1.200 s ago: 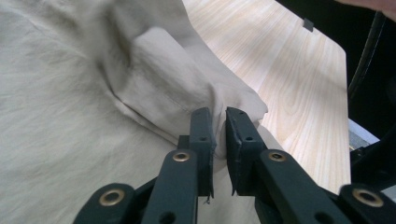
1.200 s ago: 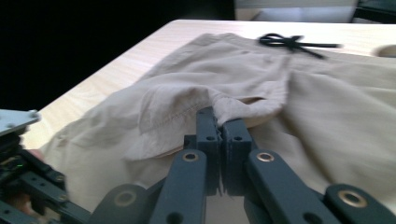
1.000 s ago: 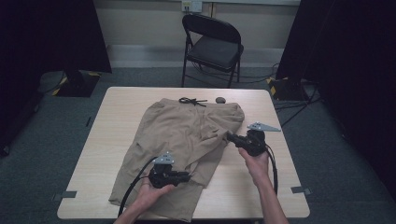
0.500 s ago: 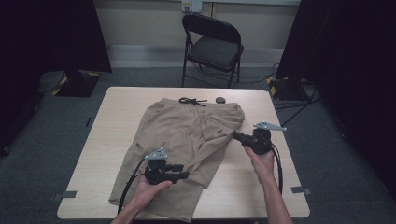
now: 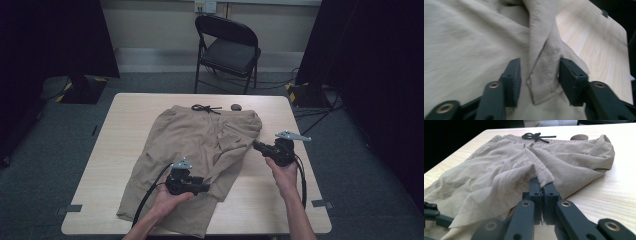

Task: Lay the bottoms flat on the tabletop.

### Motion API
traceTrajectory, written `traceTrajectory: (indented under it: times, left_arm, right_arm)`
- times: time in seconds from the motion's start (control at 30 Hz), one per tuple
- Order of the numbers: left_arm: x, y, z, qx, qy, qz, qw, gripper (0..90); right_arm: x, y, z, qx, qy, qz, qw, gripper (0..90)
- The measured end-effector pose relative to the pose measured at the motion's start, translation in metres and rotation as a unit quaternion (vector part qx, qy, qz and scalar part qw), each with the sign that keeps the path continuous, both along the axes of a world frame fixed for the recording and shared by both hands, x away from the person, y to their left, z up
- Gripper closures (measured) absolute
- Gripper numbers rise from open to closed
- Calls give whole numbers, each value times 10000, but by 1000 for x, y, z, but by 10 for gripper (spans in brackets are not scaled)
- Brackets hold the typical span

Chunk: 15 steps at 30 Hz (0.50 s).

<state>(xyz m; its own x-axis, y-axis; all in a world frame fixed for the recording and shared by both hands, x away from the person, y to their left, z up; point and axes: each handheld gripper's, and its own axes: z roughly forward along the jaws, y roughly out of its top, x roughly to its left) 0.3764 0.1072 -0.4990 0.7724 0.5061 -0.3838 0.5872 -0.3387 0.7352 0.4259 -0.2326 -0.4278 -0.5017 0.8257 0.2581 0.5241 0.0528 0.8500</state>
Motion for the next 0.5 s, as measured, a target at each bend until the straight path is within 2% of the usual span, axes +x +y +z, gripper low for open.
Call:
traceTrajectory:
  times: [0.1,0.2,0.37,0.5]
  left_arm:
    - [-3,-3,0,-41,-19,-180,9998,718]
    - [-7,-2,5,-192,-53,-220,9996,803]
    - [-15,1,18,-510,-168,-286,9981,862]
    - [-22,0,25,-600,-267,-342,9973,881]
  right_arm:
    - [-1,1,1,-2,-8,42,10000,882]
    - [-4,1,2,-20,-21,81,10000,882]
    - [-8,-1,5,-51,-47,98,9999,882]
    - [-17,-9,10,-103,-118,65,9999,882]
